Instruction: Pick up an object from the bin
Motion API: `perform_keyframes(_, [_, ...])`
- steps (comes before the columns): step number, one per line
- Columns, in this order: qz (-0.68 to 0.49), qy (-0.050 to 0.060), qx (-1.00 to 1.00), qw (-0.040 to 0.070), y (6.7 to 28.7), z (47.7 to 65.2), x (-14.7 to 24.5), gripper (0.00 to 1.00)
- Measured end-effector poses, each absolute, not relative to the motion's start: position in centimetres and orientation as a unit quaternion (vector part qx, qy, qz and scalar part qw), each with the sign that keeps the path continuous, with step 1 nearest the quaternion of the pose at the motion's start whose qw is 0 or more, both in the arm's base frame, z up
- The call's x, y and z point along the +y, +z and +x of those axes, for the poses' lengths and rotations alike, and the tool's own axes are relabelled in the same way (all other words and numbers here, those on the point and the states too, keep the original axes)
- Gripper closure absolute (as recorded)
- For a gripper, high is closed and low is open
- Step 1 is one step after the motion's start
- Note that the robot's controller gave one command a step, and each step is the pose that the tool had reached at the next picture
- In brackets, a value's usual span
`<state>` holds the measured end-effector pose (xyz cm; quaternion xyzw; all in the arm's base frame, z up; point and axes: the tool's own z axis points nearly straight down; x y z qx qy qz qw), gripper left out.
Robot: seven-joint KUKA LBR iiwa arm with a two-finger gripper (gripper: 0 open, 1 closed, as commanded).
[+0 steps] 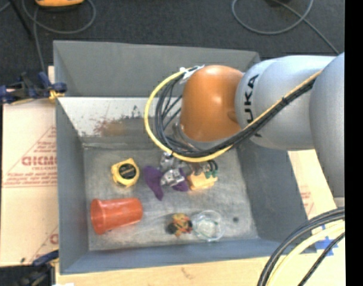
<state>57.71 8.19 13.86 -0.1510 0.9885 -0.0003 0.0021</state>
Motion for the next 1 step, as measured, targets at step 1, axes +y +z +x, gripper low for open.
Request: perform_keyframes(1, [-0.151,0.000,0.989,-0.001,15.01,57.62,8.17,1.00])
